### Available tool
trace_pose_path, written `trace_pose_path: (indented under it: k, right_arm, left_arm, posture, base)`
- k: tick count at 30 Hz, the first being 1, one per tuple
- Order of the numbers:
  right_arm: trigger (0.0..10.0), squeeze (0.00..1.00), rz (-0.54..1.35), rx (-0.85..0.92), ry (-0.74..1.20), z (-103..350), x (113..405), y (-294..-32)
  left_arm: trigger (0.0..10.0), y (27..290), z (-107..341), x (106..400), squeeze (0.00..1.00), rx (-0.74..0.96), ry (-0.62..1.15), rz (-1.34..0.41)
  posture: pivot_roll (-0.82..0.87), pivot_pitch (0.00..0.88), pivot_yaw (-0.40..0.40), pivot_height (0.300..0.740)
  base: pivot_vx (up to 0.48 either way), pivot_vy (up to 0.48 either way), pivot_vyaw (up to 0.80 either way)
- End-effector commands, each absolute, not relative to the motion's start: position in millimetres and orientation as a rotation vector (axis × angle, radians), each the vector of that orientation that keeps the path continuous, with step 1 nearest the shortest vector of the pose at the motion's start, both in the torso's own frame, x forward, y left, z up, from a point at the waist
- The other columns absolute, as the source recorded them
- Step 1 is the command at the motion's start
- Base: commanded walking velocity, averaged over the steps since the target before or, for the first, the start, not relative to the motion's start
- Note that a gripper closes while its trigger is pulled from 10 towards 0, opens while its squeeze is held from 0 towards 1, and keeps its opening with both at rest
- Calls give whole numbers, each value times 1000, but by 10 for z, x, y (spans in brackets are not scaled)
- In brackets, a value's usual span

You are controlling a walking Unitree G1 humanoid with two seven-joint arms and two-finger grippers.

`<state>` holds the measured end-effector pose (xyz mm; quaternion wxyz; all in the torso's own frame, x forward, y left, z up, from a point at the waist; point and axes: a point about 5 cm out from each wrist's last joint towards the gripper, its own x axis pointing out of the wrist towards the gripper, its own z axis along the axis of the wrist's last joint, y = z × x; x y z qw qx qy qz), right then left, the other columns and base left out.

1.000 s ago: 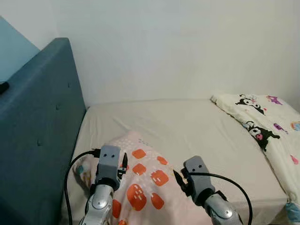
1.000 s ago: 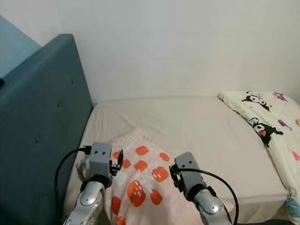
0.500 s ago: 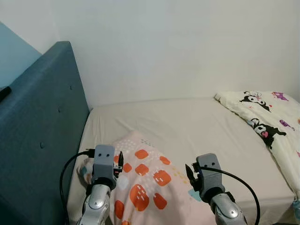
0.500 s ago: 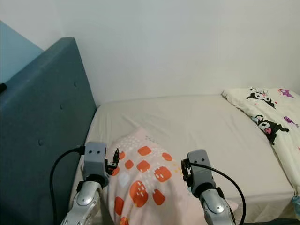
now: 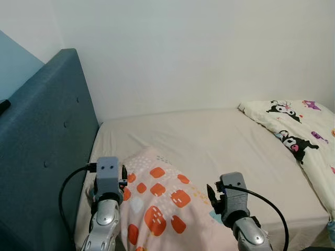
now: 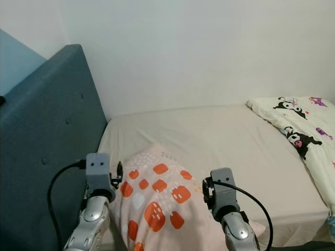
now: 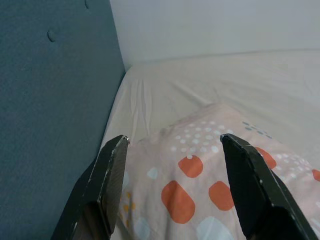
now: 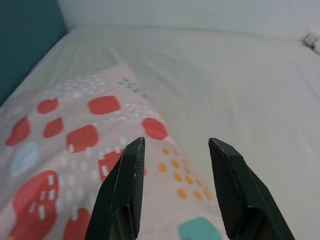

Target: Clean up the room

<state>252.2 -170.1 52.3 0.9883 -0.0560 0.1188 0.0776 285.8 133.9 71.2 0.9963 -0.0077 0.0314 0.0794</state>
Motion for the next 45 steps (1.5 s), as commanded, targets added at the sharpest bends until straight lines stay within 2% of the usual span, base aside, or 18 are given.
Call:
trace_pose_path:
  k: [1, 7, 18, 35, 45]
  right_arm:
    - [10000, 0, 166, -91, 254, 500, 2512, -1681]
    - [10000, 0, 214, -105, 242, 510, 2516, -1613]
    - [10000, 0, 214, -138, 231, 514, 2516, -1614]
    - [10000, 0, 229, -105, 220, 517, 2507, -1599]
    - [10000, 0, 176, -123, 216, 525, 2534, -1680]
  left_arm:
    - [10000, 1252, 678, 2860, 0, -49, 92, 146]
    - [10000, 1119, 704, 2900, 0, -27, 85, 74]
    - [10000, 1120, 716, 2826, 0, -46, 31, -42]
    - [10000, 1189, 701, 2816, 0, -73, 39, -21]
    - [10000, 1229, 648, 2775, 0, -60, 68, -27]
  posture:
    - [-133, 0, -13, 740]
    - [-132, 0, -14, 740]
    - [-131, 0, -15, 740]
    - [-129, 0, -8, 740]
    - [-130, 0, 0, 740]
  base:
    - [0, 0, 0]
    - [0, 0, 0]
    - [0, 0, 0]
    - [0, 0, 0]
    - [0, 0, 0]
